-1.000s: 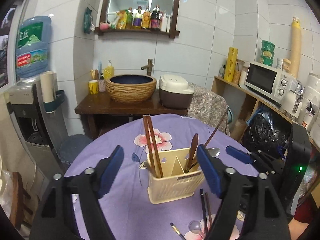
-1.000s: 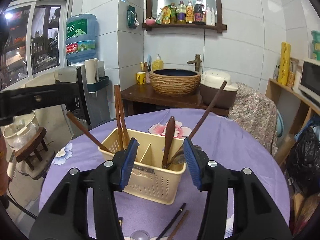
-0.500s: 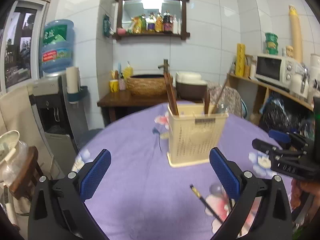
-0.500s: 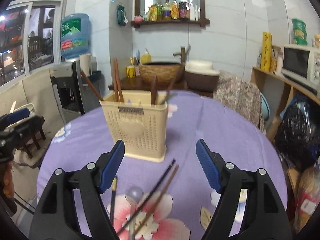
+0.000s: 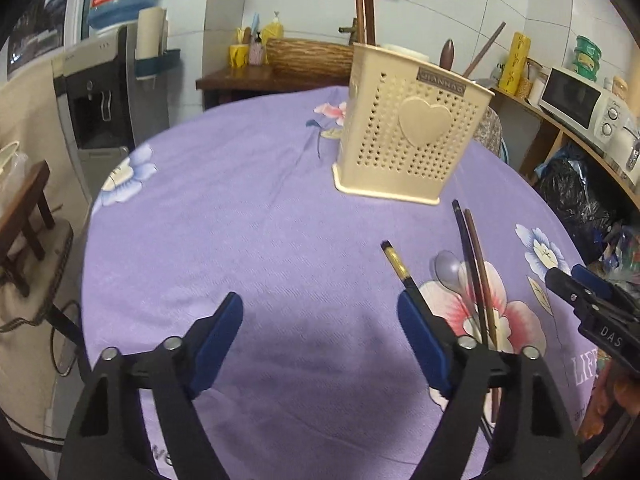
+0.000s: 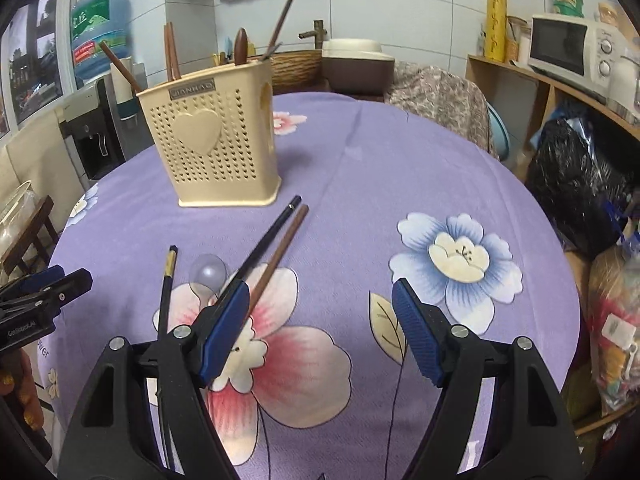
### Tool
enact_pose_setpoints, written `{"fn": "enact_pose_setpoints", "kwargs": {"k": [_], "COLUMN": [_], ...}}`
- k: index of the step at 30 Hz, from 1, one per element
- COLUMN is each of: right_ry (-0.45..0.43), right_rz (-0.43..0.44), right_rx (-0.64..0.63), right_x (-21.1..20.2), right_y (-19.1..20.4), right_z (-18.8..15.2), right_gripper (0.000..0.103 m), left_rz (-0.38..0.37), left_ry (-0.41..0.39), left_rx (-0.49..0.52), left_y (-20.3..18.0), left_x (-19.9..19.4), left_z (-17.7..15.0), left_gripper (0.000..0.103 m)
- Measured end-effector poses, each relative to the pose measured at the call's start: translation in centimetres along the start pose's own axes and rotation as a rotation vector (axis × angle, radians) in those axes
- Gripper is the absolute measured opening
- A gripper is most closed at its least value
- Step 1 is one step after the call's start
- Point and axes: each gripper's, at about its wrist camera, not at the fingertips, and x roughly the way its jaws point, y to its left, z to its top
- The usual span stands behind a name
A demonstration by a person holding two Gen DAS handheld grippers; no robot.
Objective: Organize utensils
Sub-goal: 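Grasp a gold-tipped black chopstick with the left tool while the right tool grasps a black chopstick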
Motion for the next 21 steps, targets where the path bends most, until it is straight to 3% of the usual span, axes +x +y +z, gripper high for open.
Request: {"fn": "enact_pose_setpoints", "kwargs": {"k": [7,14,21], "right_ry": [0.005,0.010,0.018], "right_rz": [-0.008,0.008,0.015], "right_rx": [-0.010,-0.013,-0.024], "right_x": [-0.3,-0.3,-0.1], "right_y": [-0.6,-0.6,-0.5], "right_z": [-0.2,-0.1,-0.1], "right_gripper": [0.074,0.074,0.074], "left_rz": [-0.082,-0.124,-0.096], "left_ry": [0.083,0.130,0.163], "left_rx": [-0.037,-0.025,-0.004], "left_y": [-1.1,-3.5,-5.1], "left_x": [1.3,3.1,5.4], "left_z": [-0.8,0.4,0.7], "left_gripper": [0.047,0.044,0.044]}}
